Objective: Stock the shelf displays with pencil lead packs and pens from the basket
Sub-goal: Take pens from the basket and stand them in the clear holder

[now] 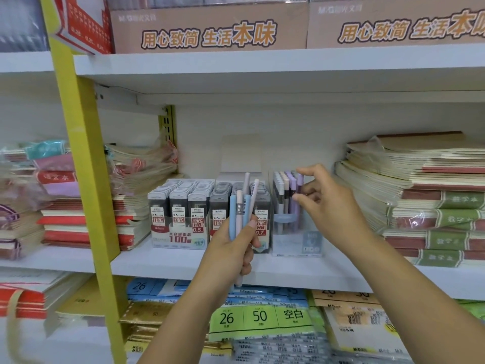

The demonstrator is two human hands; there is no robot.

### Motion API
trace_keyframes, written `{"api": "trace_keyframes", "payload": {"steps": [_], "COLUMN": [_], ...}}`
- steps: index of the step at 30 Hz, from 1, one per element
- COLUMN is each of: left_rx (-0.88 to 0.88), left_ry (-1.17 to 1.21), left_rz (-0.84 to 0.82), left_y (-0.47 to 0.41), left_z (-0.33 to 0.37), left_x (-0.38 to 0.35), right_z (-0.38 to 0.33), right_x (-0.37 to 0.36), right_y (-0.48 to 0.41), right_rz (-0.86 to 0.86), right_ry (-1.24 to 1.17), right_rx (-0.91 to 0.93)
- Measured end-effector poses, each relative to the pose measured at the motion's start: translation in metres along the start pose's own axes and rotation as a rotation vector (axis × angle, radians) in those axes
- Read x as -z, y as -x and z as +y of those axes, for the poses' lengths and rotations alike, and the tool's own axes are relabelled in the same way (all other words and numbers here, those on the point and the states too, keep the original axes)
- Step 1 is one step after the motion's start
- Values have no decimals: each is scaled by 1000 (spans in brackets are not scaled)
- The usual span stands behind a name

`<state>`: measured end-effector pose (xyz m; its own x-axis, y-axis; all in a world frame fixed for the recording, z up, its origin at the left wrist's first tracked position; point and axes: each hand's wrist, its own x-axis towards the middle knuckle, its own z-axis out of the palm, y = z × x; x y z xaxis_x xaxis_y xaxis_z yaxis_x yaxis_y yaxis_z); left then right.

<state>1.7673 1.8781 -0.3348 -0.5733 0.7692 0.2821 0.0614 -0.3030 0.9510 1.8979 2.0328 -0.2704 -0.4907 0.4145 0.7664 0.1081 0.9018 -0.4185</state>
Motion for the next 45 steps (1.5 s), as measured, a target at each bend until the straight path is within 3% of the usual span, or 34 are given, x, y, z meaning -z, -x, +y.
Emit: {"api": "trace_keyframes", "payload": {"steps": [3, 10, 13, 15, 19, 21, 27, 30, 36, 40, 45], "left_rx": [-10, -21, -19, -21, -14, -11, 59, 69, -36, -70, -107], "left_ry": [14, 8, 23, 42, 72, 58, 37, -13, 78, 28, -35], "left_rz": [-4, -17, -34, -83, -204, -238, -257, -183, 16, 25, -31], "left_y": [-1, 1, 3, 6, 13, 16, 20, 18, 14, 13, 14], "left_z": [-1, 1, 6, 11, 18, 20, 21, 19, 20, 21, 23], "left_x": [0, 0, -2, -5, -10, -12, -10, -6, -2, -2, -8], "right_z": [0, -1, -6, -17, -40, -45, -40, -31, -22, -30, -44], "right_x": [-3, -15, -8, -3, 5, 8, 21, 32, 45, 39, 23], "right_y": [2, 2, 5, 10, 16, 19, 22, 20, 21, 25, 32], "right_rz": [7, 41, 181, 211, -149, -229, -55, -87, -392, -559, -497], "right_ry": [-20, 222, 226, 95, -485, -640, -763, -826, -634, -417, -254], "right_rx": [-10, -48, -18, -38, -212, -257, -274, -313, -351, -272, -91]}}
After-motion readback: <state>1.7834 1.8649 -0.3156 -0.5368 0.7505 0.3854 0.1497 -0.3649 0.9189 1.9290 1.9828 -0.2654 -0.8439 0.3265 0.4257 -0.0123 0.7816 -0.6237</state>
